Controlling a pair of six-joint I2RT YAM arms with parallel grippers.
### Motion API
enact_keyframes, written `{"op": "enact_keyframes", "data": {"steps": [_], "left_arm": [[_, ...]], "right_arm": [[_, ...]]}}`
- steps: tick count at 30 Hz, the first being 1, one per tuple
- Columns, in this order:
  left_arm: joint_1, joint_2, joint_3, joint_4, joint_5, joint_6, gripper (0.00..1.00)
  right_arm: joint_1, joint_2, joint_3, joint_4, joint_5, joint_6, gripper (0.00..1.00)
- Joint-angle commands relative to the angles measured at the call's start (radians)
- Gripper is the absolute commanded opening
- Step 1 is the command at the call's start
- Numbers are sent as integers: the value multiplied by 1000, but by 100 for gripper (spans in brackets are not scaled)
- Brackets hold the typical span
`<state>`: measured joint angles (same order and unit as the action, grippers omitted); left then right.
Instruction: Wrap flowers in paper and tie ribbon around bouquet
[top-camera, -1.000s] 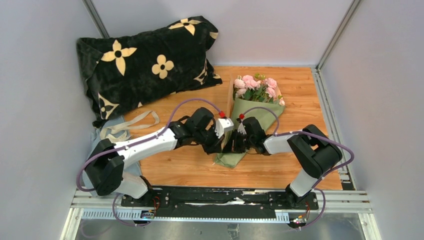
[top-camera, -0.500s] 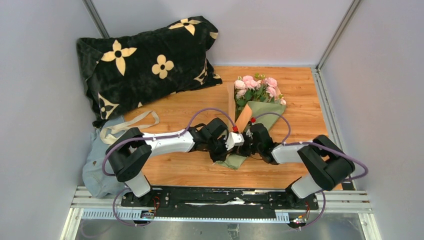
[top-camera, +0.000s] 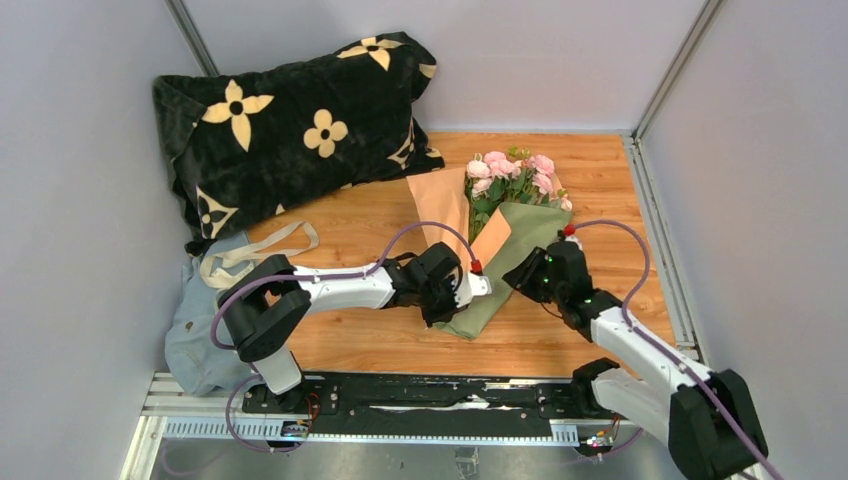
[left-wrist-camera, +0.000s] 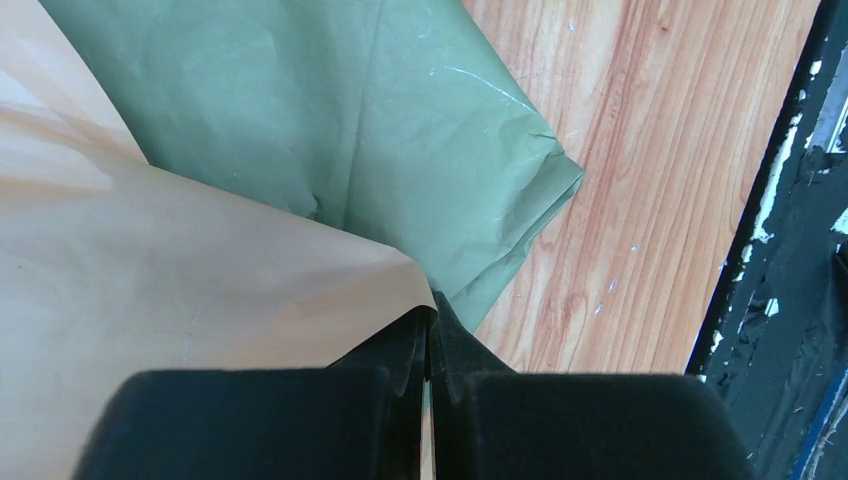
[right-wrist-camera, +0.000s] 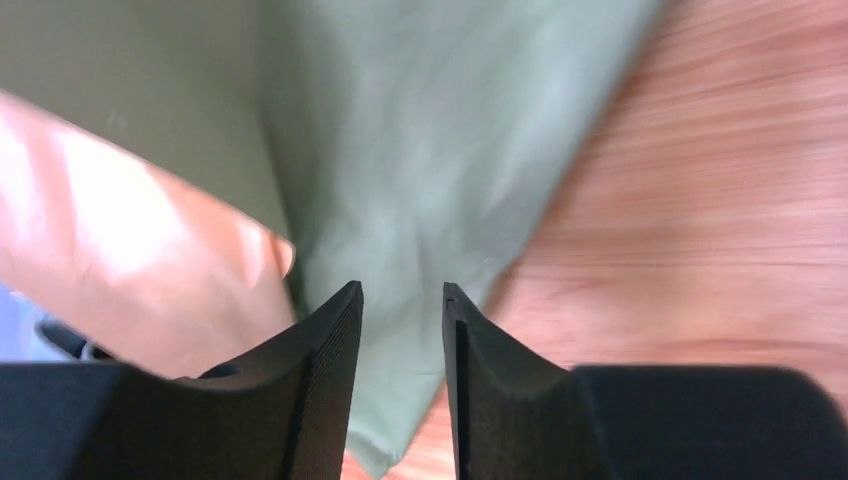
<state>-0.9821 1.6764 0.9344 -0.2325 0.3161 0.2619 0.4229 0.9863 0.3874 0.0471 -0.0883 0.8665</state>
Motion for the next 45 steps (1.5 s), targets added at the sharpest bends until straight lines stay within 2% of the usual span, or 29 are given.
{"op": "enact_keyframes", "data": {"steps": [1, 3, 6, 10, 13, 14, 18, 20, 22, 25, 30, 33, 37, 41, 45], "left_arm": [[-21, 14, -13, 10, -41, 40, 0], [-26, 10, -11, 10, -53, 46, 0], [-34, 5, -3, 3, -71, 59, 0], [-44, -8, 12, -9, -97, 77, 0], [-57, -20, 32, -23, -124, 98, 0], [-64, -24, 40, -29, -136, 106, 0], [-104, -38, 83, -63, -196, 157, 0], [-124, -38, 106, -75, -237, 183, 0], [-146, -35, 128, -78, -276, 217, 0], [-189, -8, 157, -90, -313, 270, 0], [-281, 86, 206, -162, -394, 351, 0], [-312, 134, 201, -180, -424, 378, 0], [-328, 187, 191, -187, -438, 395, 0], [-338, 211, 192, -192, -458, 400, 0], [-343, 221, 189, -191, -460, 410, 0]], "right_arm": [[-141, -63, 0, -241, 78, -142, 52], [-212, -23, 6, -237, 21, -179, 64], [-301, 97, 14, -160, -132, -227, 75], [-321, 255, 63, -59, -314, -278, 75], [-321, 303, 56, 41, -337, -269, 71], [-322, 313, 51, 61, -337, -263, 67], [-319, 370, 47, 130, -364, -239, 31], [-303, 402, 51, 170, -381, -231, 17], [-273, 424, 53, 192, -383, -228, 8], [-225, 455, 47, 251, -393, -209, 0], [-140, 480, 50, 312, -399, -178, 0], [-130, 466, 44, 323, -401, -167, 0], [-130, 423, 59, 264, -402, -197, 0], [-131, 317, 151, -13, -306, -308, 10], [-132, 144, 313, -357, -80, -445, 33]]}}
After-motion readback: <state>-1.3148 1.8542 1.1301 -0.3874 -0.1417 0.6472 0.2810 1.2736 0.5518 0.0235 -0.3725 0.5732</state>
